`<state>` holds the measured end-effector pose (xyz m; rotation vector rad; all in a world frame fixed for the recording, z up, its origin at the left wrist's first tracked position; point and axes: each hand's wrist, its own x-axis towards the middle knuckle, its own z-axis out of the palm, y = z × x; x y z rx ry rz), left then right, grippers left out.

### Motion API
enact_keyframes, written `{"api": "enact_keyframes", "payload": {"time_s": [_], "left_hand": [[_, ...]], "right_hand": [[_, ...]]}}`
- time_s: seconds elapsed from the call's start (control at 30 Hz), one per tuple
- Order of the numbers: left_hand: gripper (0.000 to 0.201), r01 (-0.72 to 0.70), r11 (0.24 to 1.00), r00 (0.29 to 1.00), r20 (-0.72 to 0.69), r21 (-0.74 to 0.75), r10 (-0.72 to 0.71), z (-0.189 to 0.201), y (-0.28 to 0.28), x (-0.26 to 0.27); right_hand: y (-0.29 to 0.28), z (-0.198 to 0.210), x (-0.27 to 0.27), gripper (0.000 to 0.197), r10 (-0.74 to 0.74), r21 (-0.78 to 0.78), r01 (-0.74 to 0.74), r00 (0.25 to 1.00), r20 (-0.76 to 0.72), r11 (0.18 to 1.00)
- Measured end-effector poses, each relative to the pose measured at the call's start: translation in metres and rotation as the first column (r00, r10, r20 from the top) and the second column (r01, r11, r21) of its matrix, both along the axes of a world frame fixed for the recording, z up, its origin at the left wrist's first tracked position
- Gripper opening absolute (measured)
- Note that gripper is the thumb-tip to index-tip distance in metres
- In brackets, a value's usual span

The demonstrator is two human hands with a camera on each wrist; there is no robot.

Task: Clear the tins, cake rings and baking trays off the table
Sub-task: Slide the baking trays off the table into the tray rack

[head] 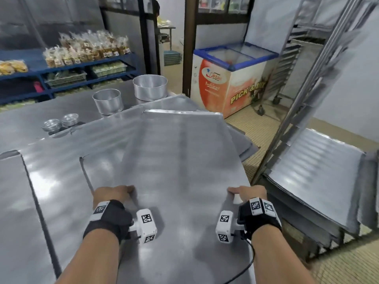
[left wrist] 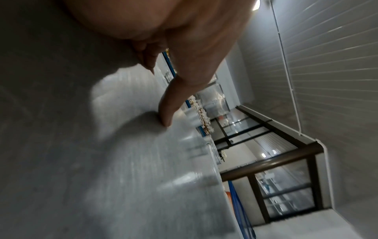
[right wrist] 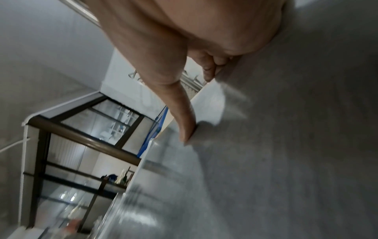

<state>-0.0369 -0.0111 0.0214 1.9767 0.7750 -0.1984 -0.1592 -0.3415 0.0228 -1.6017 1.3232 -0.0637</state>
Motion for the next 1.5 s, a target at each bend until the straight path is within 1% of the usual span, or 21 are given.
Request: {"api": "enact_keyframes", "payload": {"time_s": [0.1,0.13,0.2,0.27,0.37,0.47,0.6,0.7,0.8,0.9,1.0,1.07,1.1,1.17,1.3,1.33,1.37,1.43,1.5], "left_hand": [[0.027,0.193,0.980,0.981,0.004,0.040,-0.193,0.004,0.006,0.002],[0.032,0.223,0.974,0.974,0.027,0.028,-0.224,0.003,0.008,0.002],[0.050,0.275,0.961,0.960,0.062,0.009,-0.275,0.001,0.008,0.001],[0.052,0.309,0.951,0.949,0.062,-0.010,-0.308,-0.004,0.003,0.001],[0.036,0.357,0.934,0.934,-0.007,0.004,-0.357,-0.001,-0.011,-0.007],[0.038,0.354,0.934,0.934,-0.023,-0.049,-0.355,-0.001,-0.024,-0.018],[0.043,0.414,0.908,0.909,-0.028,-0.058,-0.416,-0.018,-0.041,-0.028],[0.037,0.471,0.881,0.881,-0.025,-0.050,-0.472,-0.002,-0.054,-0.058],[0.032,0.505,0.860,0.862,-0.005,-0.070,-0.506,0.008,-0.066,-0.086],[0.039,0.515,0.854,0.857,0.008,-0.072,-0.516,0.014,-0.076,-0.113],[0.042,0.563,0.826,0.827,0.023,-0.019,-0.562,0.015,-0.087,-0.136],[0.042,0.587,0.809,0.809,0.009,-0.017,-0.587,0.015,-0.094,-0.154],[0.042,0.595,0.803,0.803,0.009,-0.018,-0.595,0.013,-0.098,-0.160],[0.038,0.619,0.785,0.785,-0.006,-0.028,-0.619,0.014,-0.106,-0.174],[0.043,0.648,0.762,0.762,-0.013,0.000,-0.648,0.011,-0.123,-0.193],[0.043,0.654,0.756,0.756,-0.017,0.000,-0.654,0.011,-0.128,-0.198],[0.044,0.655,0.756,0.756,-0.011,0.001,-0.655,0.010,-0.134,-0.202],[0.047,0.659,0.752,0.752,-0.019,0.011,-0.659,0.007,-0.144,-0.205],[0.048,0.668,0.744,0.743,-0.041,-0.011,-0.668,0.001,-0.157,-0.207]], "right_hand": [[0.017,0.000,-0.030,0.051,-0.086,-0.001,0.086,0.996,0.010,0.996],[0.022,0.002,-0.041,0.052,-0.115,-0.009,0.115,0.993,0.008,0.993],[0.031,0.005,-0.060,0.056,-0.161,-0.018,0.161,0.987,0.006,0.987],[0.036,0.007,-0.078,0.062,-0.208,-0.012,0.208,0.978,0.003,0.978],[0.041,0.012,-0.108,0.063,-0.276,-0.021,0.276,0.961,-0.004,0.961],[0.045,0.016,-0.138,0.058,-0.356,-0.015,0.356,0.934,0.007,0.934],[0.050,0.020,-0.173,0.066,-0.462,-0.013,0.463,0.886,0.034,0.886],[0.053,0.027,-0.204,0.067,-0.510,0.015,0.510,0.858,0.063,0.860],[0.052,0.032,-0.239,0.058,-0.558,0.068,0.554,0.824,0.098,0.830],[0.054,0.038,-0.275,0.037,-0.592,0.121,0.580,0.795,0.133,0.806],[0.058,0.045,-0.310,0.027,-0.621,0.139,0.605,0.770,0.150,0.784],[0.059,0.047,-0.330,0.033,-0.626,0.143,0.609,0.762,0.166,0.780],[0.060,0.050,-0.340,0.037,-0.608,0.144,0.591,0.777,0.163,0.794],[0.058,0.051,-0.357,0.044,-0.619,0.156,0.599,0.770,0.155,0.785],[0.052,0.044,-0.379,0.062,-0.659,0.182,0.635,0.737,0.150,0.751],[0.051,0.044,-0.384,0.063,-0.670,0.188,0.645,0.728,0.143,0.741],[0.049,0.045,-0.388,0.062,-0.682,0.198,0.654,0.717,0.146,0.730],[0.043,0.045,-0.395,0.059,-0.730,0.256,0.686,0.665,0.158,0.681],[0.036,0.043,-0.399,0.062,-0.770,0.303,0.710,0.610,0.187,0.636]]}}
